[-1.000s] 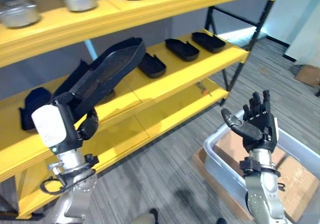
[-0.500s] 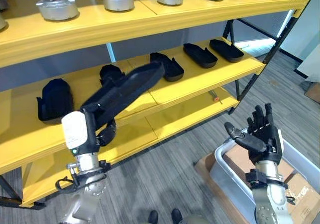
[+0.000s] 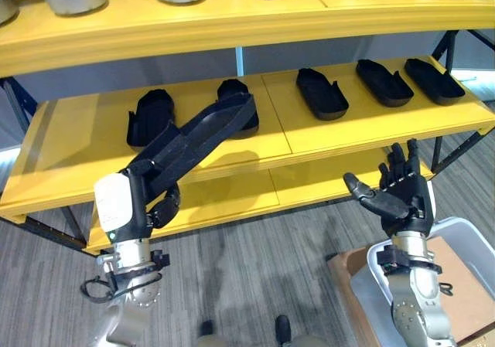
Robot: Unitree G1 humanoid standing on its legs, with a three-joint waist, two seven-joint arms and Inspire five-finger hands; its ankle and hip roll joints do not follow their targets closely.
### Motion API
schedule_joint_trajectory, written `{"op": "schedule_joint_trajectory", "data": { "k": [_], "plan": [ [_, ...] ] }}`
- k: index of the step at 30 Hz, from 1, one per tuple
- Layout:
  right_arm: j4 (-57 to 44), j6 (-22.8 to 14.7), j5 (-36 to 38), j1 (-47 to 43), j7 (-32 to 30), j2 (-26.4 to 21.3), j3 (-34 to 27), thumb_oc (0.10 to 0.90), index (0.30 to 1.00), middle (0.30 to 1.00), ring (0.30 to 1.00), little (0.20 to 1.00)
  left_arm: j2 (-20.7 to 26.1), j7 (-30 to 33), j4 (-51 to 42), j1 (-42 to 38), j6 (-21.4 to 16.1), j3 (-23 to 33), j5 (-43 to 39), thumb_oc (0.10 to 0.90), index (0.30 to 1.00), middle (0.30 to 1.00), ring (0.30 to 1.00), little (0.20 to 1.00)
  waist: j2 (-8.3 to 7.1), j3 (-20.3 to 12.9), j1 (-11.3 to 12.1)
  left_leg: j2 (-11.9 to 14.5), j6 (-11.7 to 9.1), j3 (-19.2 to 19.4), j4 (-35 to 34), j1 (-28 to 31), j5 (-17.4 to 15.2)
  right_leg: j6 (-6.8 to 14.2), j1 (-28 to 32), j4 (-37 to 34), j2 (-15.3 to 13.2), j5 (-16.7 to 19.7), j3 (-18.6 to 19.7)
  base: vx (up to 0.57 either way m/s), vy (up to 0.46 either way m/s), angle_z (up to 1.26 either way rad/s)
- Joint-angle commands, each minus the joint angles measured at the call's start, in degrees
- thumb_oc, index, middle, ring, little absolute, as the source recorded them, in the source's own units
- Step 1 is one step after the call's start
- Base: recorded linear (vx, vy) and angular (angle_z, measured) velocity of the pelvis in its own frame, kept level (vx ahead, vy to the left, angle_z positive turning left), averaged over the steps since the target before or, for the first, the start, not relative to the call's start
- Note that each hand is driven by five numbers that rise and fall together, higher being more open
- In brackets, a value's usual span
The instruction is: Move parts from the plastic box to the shelf.
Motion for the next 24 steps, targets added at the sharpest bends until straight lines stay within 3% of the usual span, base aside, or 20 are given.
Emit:
{"op": "schedule_joint_trajectory", "data": {
  "k": [1, 3, 5, 7, 9, 12, 13, 16, 17, 18, 19, 20, 21, 22, 24],
  "plan": [
    [-5.8, -6.7, -0.7, 0.3, 0.6, -3.1, -1.8, 0.9, 1.0, 1.0, 1.0, 1.0, 0.5, 3.9, -7.9, -4.8, -4.4, 2.4, -0.4, 0.4, 0.3, 0.3, 0.3, 0.3, 2.75, -6.4, -1.8, -2.5, -0.1, 4.2, -5.4, 0.4, 8.6, 5.1, 1.6, 1.2, -4.0, -4.0, 0.6, 0.15, 0.322, 0.02],
    [-6.5, -6.5, -1.2, 0.4, 0.8, -2.6, -1.7, 0.9, 1.0, 1.0, 1.0, 1.0, 1.2, 3.1, -8.3, -6.3, -4.8, 0.8, 0.0, 0.4, 0.3, 0.3, 0.3, 0.3, 3.08, -7.0, -1.7, -4.8, -0.1, 4.1, -4.7, 0.0, 7.7, 6.2, 2.4, 1.1, -6.6, -3.0, 0.0, 0.14, 0.345, -0.14],
    [-6.7, -5.6, -1.7, -1.0, 1.2, -1.3, 0.5, 0.9, 1.0, 1.0, 1.0, 1.0, 2.2, 3.3, -8.5, -7.3, -4.4, 0.2, 0.3, 0.4, 0.3, 0.3, 0.3, 0.3, 2.24, -7.0, -0.5, -9.2, 2.3, 3.8, -1.4, -0.7, 3.7, 7.9, 3.3, 0.8, -11.0, -0.9, 0.3, 0.21, 0.424, 0.08],
    [-6.6, -5.0, -2.1, -1.4, 1.3, -0.7, 1.3, 0.9, 1.0, 1.0, 1.0, 1.0, 3.0, 3.2, -8.5, -7.7, -4.0, 0.3, 0.6, 0.4, 0.3, 0.3, 0.3, 0.3, 1.58, -7.3, 0.2, -11.7, 3.5, 4.5, 0.4, -1.0, 1.1, 9.1, 3.4, 0.7, -13.5, 0.4, 0.1, 0.15, 0.295, 0.35],
    [-6.6, -4.4, -2.4, -1.5, 1.4, 0.3, 1.9, 0.9, 1.0, 1.0, 1.0, 1.0, 3.5, 3.6, -9.0, -8.0, -3.7, 0.9, 0.5, 0.4, 0.3, 0.3, 0.3, 0.3, 0.72, -7.8, 0.7, -14.5, 5.0, 5.2, 2.3, -2.1, -0.9, 10.3, 2.7, 0.5, -16.7, 4.1, 0.1, 0.1, 0.306, -0.03],
    [-6.1, -4.2, -2.9, -2.3, 1.0, 0.9, 2.5, 0.9, 1.0, 1.0, 1.0, 1.0, 4.1, 4.6, -8.9, -8.4, -3.2, 1.1, 1.1, 0.4, 0.3, 0.3, 0.3, 0.3, 0.34, -8.3, 1.3, -16.6, 6.3, 5.8, 3.3, -2.9, -2.3, 11.0, 1.3, 0.7, -18.7, 6.4, 0.1, 0.06, 0.246, 0.0],
    [-5.7, -4.0, -3.5, -2.9, 0.8, 1.4, 3.3, 0.9, 1.0, 1.0, 1.0, 1.0, 4.1, 5.0, -9.1, -8.2, -3.0, 1.5, 1.1, 0.4, 0.3, 0.3, 0.3, 0.3, 0.41, -8.1, 2.0, -18.5, 7.6, 6.2, 3.8, -2.8, -3.6, 10.7, 0.1, 2.1, -20.3, 8.6, -0.9, 0.07, 0.278, 0.01],
    [-5.5, -4.2, -4.2, -3.3, 0.3, 1.6, 4.1, 0.9, 1.0, 1.0, 1.0, 1.0, 3.7, 5.2, -9.4, -8.1, -3.0, 1.7, 0.4, 0.4, 0.3, 0.3, 0.3, 0.3, 0.56, -7.7, 2.7, -19.8, 8.9, 6.8, 3.4, -2.2, -4.1, 9.9, -2.2, 5.8, -21.4, 11.1, -2.9, 0.04, 0.239, -0.16],
    [-5.6, -4.3, -3.9, -3.4, 0.3, 1.9, 4.7, 0.9, 1.0, 1.0, 1.0, 1.0, 3.6, 5.3, -9.4, -8.1, -3.0, 1.5, 0.1, 0.4, 0.3, 0.3, 0.3, 0.3, 0.83, -7.3, 2.8, -20.1, 9.3, 6.8, 2.9, -1.7, -4.1, 9.3, -2.8, 7.3, -21.0, 10.7, -4.2, 0.04, 0.241, -0.11],
    [-5.8, -4.5, -3.6, -3.2, 0.6, 1.7, 5.1, 0.9, 1.0, 1.0, 1.0, 1.0, 3.4, 5.1, -9.4, -8.3, -3.2, 0.7, -0.1, 0.4, 0.3, 0.3, 0.3, 0.3, 1.36, -6.2, 1.9, -20.7, 10.1, 6.5, 2.3, -0.7, -4.2, 8.2, -4.2, 10.9, -17.2, 8.6, -3.8, 0.09, 0.297, -0.02],
    [-6.2, -4.6, -3.1, -2.4, 1.1, 1.5, 4.9, 0.9, 1.0, 1.0, 1.0, 1.0, 3.3, 4.5, -9.1, -8.4, -3.4, 0.3, -0.4, 0.4, 0.3, 0.3, 0.3, 0.3, 1.89, -6.0, 0.8, -20.9, 10.2, 5.8, 1.6, 0.0, -3.9, 7.4, -5.1, 10.8, -12.7, 4.1, -1.2, 0.08, 0.206, -0.04],
    [-6.2, -4.6, -3.1, -2.4, 1.1, 1.4, 4.9, 0.9, 1.0, 1.0, 1.0, 1.0, 3.2, 4.5, -9.1, -8.4, -3.5, 0.3, -0.4, 0.4, 0.3, 0.3, 0.3, 0.3, 2.0, -6.1, 0.8, -20.7, 10.1, 5.8, 1.4, -0.1, -3.6, 7.2, -5.4, 11.0, -12.6, 4.2, -1.2, 0.14, 0.154, -0.21],
    [-6.4, -4.8, -2.3, -1.7, 1.7, 0.5, 4.4, 0.9, 1.0, 1.0, 1.0, 1.0, 3.0, 3.6, -8.8, -8.3, -3.8, -0.2, -0.8, 0.4, 0.3, 0.3, 0.3, 0.3, 2.15, -5.7, -0.6, -21.2, 10.5, 5.3, 0.4, 1.3, -3.5, 5.9, -7.6, 10.0, -6.0, 0.3, 1.3, 0.09, 0.09, 0.09],
    [-6.4, -4.8, -2.2, -1.7, 1.7, 0.4, 4.4, 0.9, 1.0, 1.0, 1.0, 1.0, 2.9, 3.5, -8.8, -8.3, -3.8, -0.2, -0.8, 0.4, 0.3, 0.3, 0.3, 0.3, 2.26, -5.7, -0.5, -21.1, 10.4, 5.4, 0.3, 1.5, -3.5, 5.8, -7.7, 10.1, -5.9, 0.1, 1.4, 0.14, 0.129, 0.13],
    [-6.6, -5.1, -1.1, -0.7, 2.0, -0.4, 3.8, 0.9, 1.0, 1.0, 1.0, 1.0, 2.6, 1.9, -8.5, -7.5, -3.5, -0.5, -0.6, 0.4, 0.3, 0.3, 0.3, 0.3, 1.75, -5.3, -1.5, -22.3, 10.5, 5.4, -1.8, 3.6, -3.6, 4.6, -9.0, 4.8, -1.7, 1.7, 0.7, 0.16, 0.025, 0.2]
  ]
}}
